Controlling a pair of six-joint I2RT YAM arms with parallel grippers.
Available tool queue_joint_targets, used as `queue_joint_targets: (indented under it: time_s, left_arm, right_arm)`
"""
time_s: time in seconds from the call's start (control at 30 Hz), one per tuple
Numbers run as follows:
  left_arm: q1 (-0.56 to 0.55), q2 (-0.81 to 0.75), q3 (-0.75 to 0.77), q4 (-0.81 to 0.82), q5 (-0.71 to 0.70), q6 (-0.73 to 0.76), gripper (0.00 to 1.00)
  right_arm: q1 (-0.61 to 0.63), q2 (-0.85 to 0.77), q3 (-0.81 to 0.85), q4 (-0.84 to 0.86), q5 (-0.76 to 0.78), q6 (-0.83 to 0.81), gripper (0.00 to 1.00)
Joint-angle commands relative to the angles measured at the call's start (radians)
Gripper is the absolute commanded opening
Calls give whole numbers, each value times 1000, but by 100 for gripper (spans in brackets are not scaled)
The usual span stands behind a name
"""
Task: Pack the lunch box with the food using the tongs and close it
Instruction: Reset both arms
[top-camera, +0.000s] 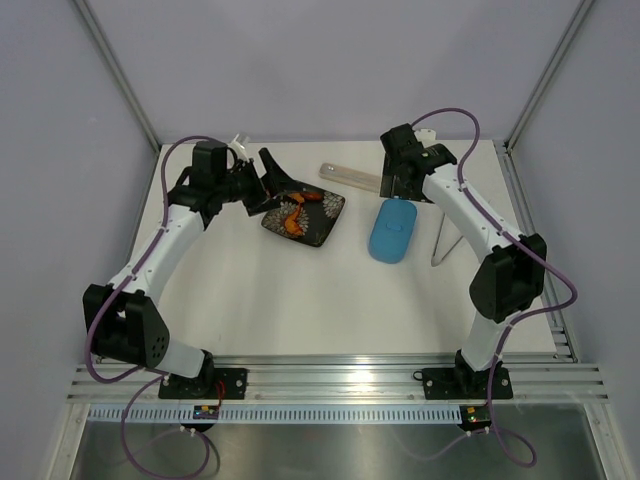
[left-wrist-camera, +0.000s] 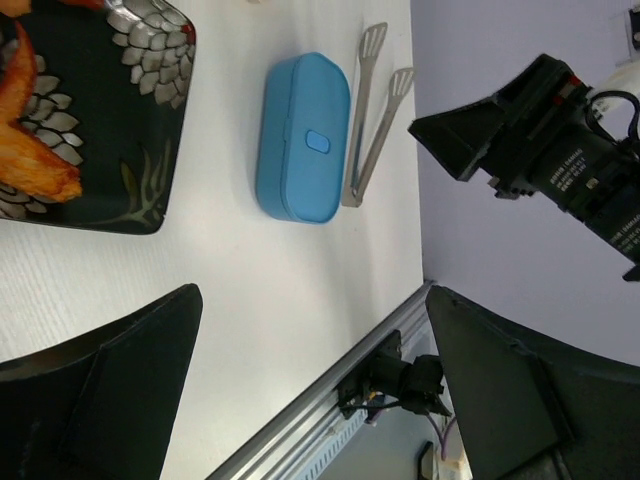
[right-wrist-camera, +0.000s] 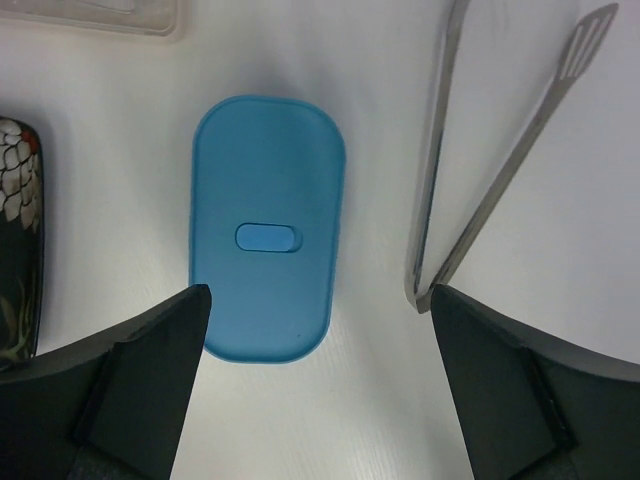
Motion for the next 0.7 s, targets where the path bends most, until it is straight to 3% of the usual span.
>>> queue_joint_targets:
  time_s: [0.0,0.17,0.33,0.53,0.67]
  left_arm:
    - [-1,-37,82,-78,-98,114,99]
    - [-5,-70,156,-251,-358,238,99]
    - [-5,-144,174,-322,-651,329,99]
    - [-4,-239,155,-332,-837,375,99]
    - [-4,-271,145,-330,-880,387,99]
  right_arm:
    - [2,-67,29,-58,163,92,99]
    - [2,-146,-26,-63,203,124,99]
    - [4,-222,-110,-26,196,144,99]
    - [2,-288,-167,-17,229,162,99]
    - [2,-341,-218,9,232,159,100]
